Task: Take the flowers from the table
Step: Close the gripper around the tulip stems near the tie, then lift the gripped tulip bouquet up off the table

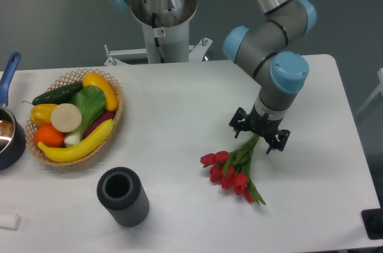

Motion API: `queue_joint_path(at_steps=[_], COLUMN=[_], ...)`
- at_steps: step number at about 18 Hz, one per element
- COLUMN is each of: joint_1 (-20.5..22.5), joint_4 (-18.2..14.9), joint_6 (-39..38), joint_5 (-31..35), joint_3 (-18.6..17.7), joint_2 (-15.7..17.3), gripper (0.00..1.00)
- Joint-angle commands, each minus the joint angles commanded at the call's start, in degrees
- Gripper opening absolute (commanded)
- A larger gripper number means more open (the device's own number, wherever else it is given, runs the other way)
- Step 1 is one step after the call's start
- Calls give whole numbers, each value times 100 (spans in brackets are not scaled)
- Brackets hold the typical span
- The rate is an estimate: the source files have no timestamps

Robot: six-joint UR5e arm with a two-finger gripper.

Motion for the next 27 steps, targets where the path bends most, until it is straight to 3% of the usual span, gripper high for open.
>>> queue_joint_path(at_steps=[13, 15, 21, 27], joint_1=[-53, -53, -62, -44], joint_4=[360, 422, 431, 413], joint_6=[17, 17, 35, 9], joint_5=[70, 70, 132, 132], joint_3=[-106, -123, -123, -106], joint_2=[-246, -246, -194, -106], gripper=[100, 90, 40, 21])
